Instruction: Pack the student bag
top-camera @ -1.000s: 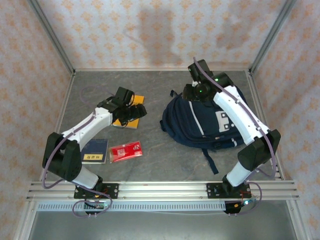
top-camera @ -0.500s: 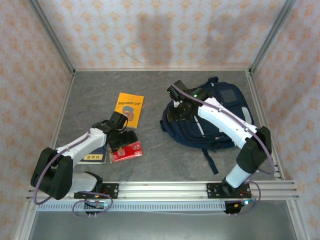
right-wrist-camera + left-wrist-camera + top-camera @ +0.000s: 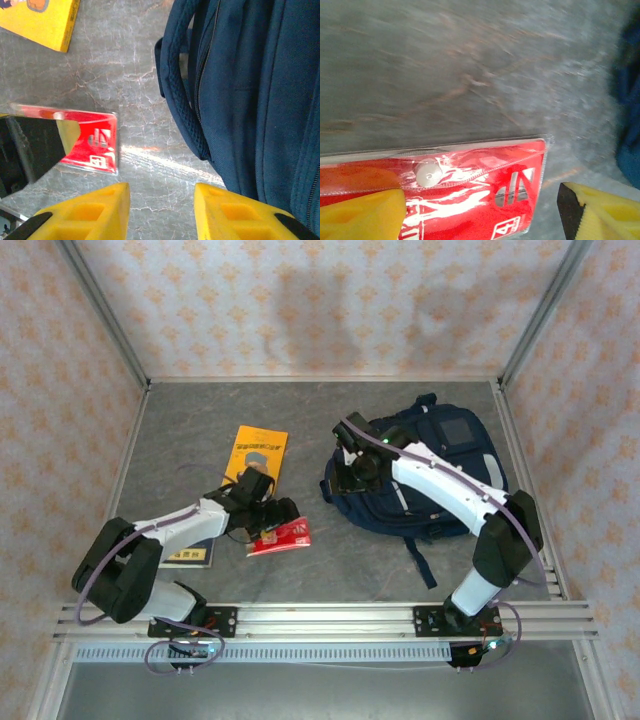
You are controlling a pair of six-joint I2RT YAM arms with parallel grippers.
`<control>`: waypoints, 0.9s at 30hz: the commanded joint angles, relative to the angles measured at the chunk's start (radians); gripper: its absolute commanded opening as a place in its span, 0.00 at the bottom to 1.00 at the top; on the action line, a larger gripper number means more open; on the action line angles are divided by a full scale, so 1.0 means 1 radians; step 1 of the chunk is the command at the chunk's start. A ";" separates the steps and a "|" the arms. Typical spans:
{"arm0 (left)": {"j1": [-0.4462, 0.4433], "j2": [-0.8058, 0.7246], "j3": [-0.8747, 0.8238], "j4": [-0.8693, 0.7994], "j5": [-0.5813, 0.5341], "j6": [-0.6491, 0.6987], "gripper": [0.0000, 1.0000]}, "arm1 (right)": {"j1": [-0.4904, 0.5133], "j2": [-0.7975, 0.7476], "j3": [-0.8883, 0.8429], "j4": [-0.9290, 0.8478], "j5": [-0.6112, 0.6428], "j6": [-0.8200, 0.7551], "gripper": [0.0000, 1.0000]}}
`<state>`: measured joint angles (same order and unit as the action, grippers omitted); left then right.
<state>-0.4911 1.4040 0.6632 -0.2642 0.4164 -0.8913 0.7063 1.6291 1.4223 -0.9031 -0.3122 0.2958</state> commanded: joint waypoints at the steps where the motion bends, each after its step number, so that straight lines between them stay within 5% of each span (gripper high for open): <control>1: -0.027 -0.010 0.015 0.034 0.052 -0.048 0.81 | 0.010 -0.006 -0.021 0.029 -0.052 0.015 0.38; 5: 0.015 -0.131 0.021 -0.087 0.010 -0.020 0.81 | 0.036 0.046 -0.018 0.031 -0.112 0.015 0.34; 9: 0.133 -0.232 -0.013 -0.205 -0.012 0.026 0.82 | 0.099 0.114 0.002 0.028 -0.117 0.013 0.18; 16: 0.225 -0.222 -0.001 -0.416 -0.172 0.167 0.85 | 0.185 0.244 0.034 0.067 -0.137 0.044 0.01; 27: 0.256 -0.165 -0.093 -0.242 -0.055 0.175 0.85 | 0.198 0.371 0.022 0.127 -0.136 0.100 0.00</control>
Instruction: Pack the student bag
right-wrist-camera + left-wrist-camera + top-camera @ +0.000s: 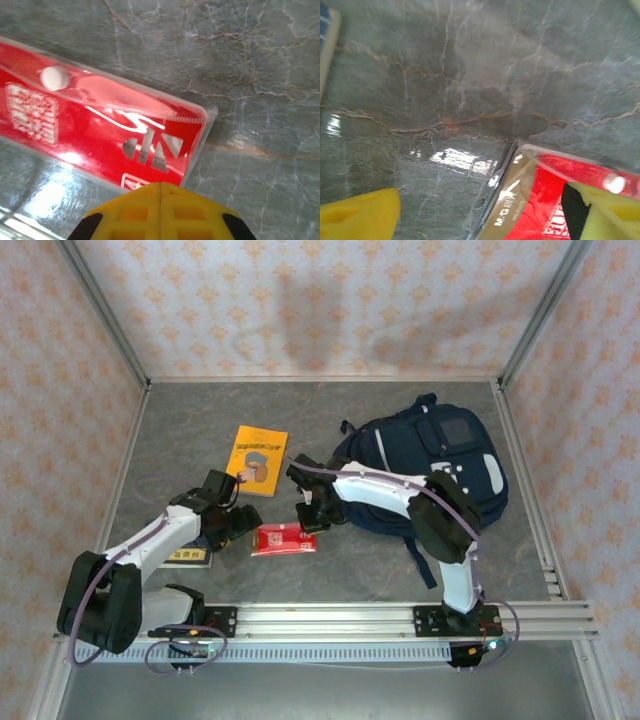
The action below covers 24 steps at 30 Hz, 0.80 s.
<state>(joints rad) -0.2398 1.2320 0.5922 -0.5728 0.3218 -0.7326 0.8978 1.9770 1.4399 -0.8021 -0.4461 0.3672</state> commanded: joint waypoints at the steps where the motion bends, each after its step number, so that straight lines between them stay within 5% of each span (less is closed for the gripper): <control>1: 0.005 0.008 -0.026 0.078 0.047 0.013 0.85 | 0.007 0.035 0.005 0.030 -0.007 0.033 0.00; 14: 0.005 0.054 -0.069 0.243 0.198 -0.017 0.82 | 0.002 0.131 -0.027 0.062 0.021 0.054 0.00; 24: 0.004 -0.037 -0.061 0.221 0.242 -0.006 0.81 | -0.014 0.160 -0.045 0.059 0.026 0.048 0.00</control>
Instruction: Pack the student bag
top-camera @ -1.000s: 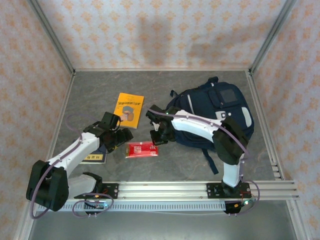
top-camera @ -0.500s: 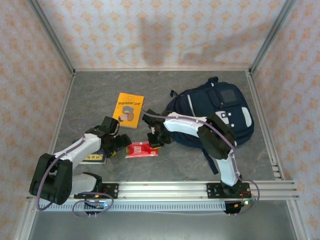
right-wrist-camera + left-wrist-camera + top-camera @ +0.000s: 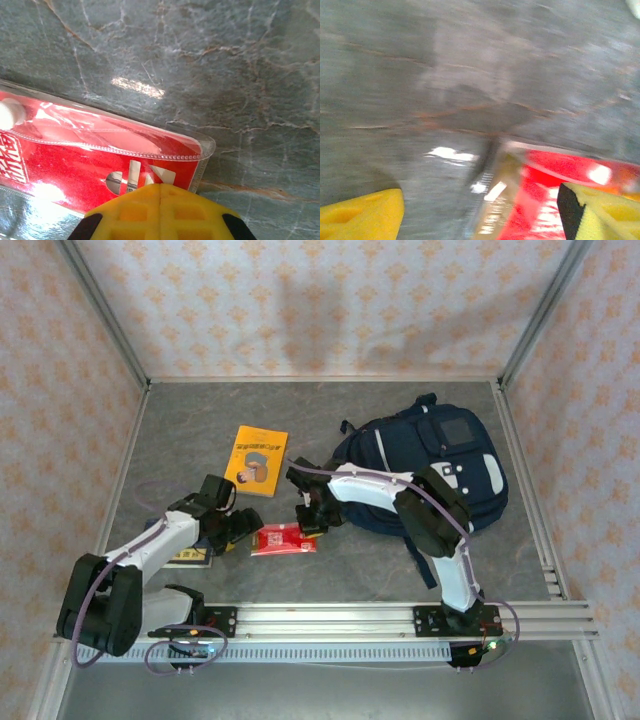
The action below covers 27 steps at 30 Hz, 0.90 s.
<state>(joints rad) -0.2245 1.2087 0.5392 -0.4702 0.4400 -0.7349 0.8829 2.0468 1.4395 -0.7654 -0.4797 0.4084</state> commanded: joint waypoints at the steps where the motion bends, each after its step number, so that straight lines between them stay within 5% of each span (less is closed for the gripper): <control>1: -0.010 -0.018 -0.008 0.119 0.129 0.000 0.81 | 0.001 0.091 -0.047 0.024 0.061 0.005 0.00; 18: -0.012 0.054 0.022 0.052 0.079 0.060 0.78 | -0.011 0.106 -0.050 0.027 0.043 0.000 0.00; 27: -0.086 0.146 0.027 0.194 0.230 0.008 0.76 | -0.018 0.131 -0.023 0.016 0.027 -0.015 0.00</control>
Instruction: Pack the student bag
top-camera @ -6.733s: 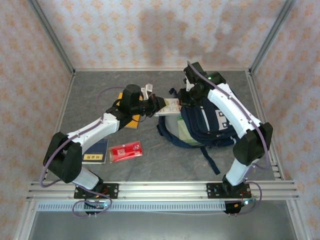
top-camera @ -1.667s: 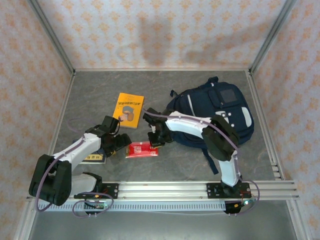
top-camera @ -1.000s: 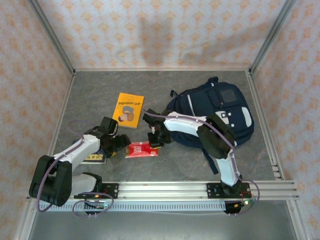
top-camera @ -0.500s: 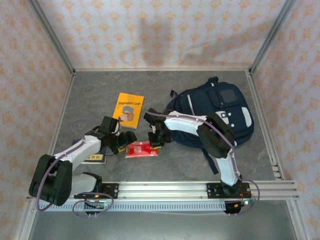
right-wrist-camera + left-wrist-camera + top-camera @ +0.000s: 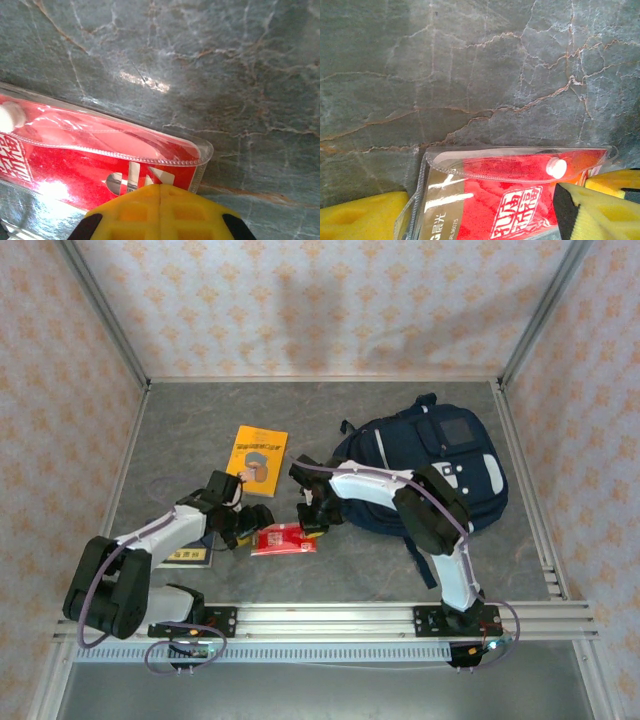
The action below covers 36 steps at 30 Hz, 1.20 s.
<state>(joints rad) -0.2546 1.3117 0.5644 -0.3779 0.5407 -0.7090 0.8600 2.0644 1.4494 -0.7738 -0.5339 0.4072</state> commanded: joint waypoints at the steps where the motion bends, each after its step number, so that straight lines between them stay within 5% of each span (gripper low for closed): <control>1: -0.063 0.033 0.003 0.111 0.140 -0.027 0.76 | 0.004 0.113 -0.030 0.024 0.081 -0.015 0.00; 15: -0.066 -0.209 -0.014 0.111 0.252 -0.100 0.71 | -0.018 0.087 -0.057 0.018 0.087 -0.028 0.00; 26: -0.073 -0.280 -0.053 0.179 0.308 -0.165 0.56 | -0.026 0.072 -0.055 -0.014 0.112 -0.040 0.00; 31: -0.078 -0.268 -0.062 0.143 0.248 -0.140 0.52 | -0.028 0.065 -0.041 -0.027 0.124 -0.041 0.00; 36: -0.078 -0.248 -0.038 0.105 0.181 -0.106 0.37 | -0.027 0.061 -0.039 -0.032 0.129 -0.036 0.00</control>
<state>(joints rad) -0.3210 1.0554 0.5114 -0.2714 0.7349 -0.8330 0.8322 2.0533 1.4464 -0.8082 -0.5495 0.3813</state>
